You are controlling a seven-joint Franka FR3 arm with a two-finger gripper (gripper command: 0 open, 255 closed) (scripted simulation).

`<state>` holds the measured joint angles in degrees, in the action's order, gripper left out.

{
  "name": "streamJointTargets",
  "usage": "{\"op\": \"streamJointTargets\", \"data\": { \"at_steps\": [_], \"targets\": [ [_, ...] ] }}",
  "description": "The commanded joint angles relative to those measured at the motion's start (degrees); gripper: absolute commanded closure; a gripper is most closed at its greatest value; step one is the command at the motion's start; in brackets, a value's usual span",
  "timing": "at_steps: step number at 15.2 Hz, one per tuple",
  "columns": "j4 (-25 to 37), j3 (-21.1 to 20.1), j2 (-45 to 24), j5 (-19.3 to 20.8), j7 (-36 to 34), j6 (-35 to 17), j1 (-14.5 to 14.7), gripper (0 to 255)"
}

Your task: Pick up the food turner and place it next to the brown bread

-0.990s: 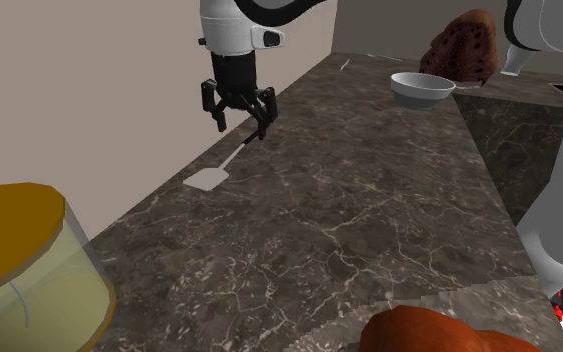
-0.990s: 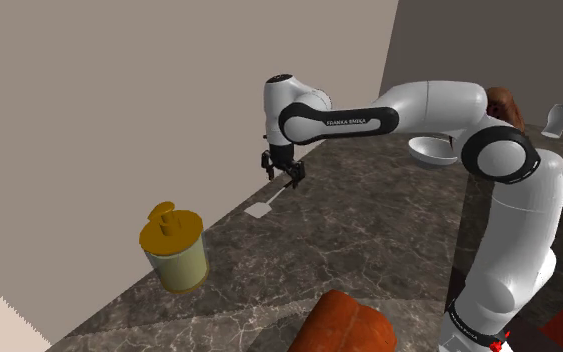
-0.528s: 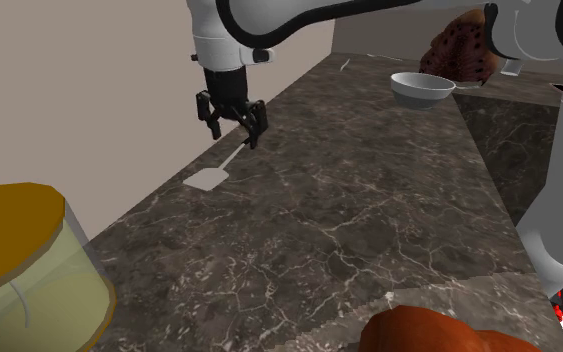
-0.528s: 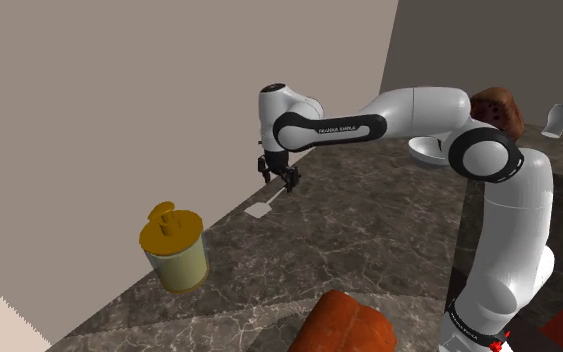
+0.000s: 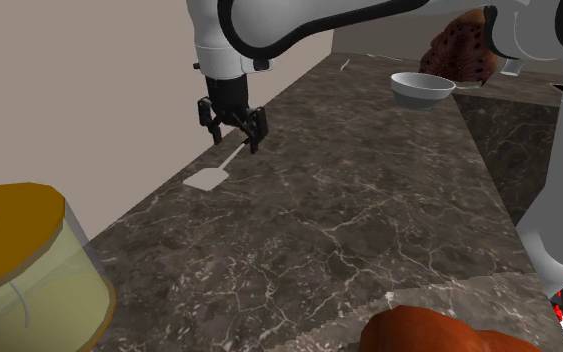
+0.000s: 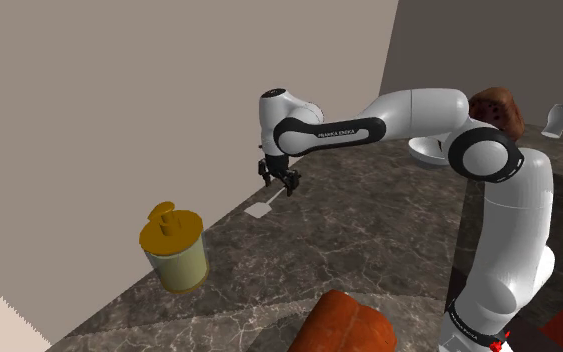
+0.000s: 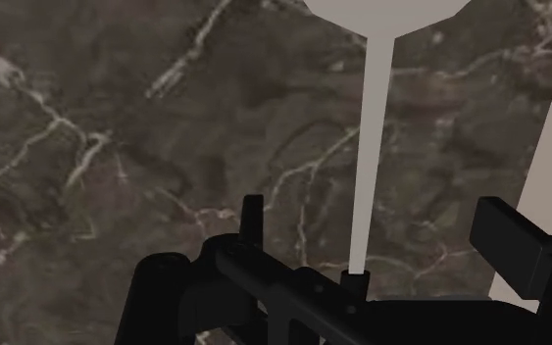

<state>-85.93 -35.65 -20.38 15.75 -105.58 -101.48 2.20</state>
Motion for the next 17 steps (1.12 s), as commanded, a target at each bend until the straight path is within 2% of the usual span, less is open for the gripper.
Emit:
{"op": "streamJointTargets", "data": {
  "at_steps": [1, 2, 11, 17],
  "targets": [
    [0.0, 0.0, 0.0, 0.0, 0.0, 0.0, 0.0, 0],
    [0.0, 0.0, 0.0, 0.0, 0.0, 0.0, 0.0, 255],
    [-0.01, 0.0, 0.01, 0.0, 0.0, -0.01, 0.0, 255],
    [4.76, -0.17, -0.07, -0.13, 0.49, 4.61, 0.63, 255]
  ]
}}
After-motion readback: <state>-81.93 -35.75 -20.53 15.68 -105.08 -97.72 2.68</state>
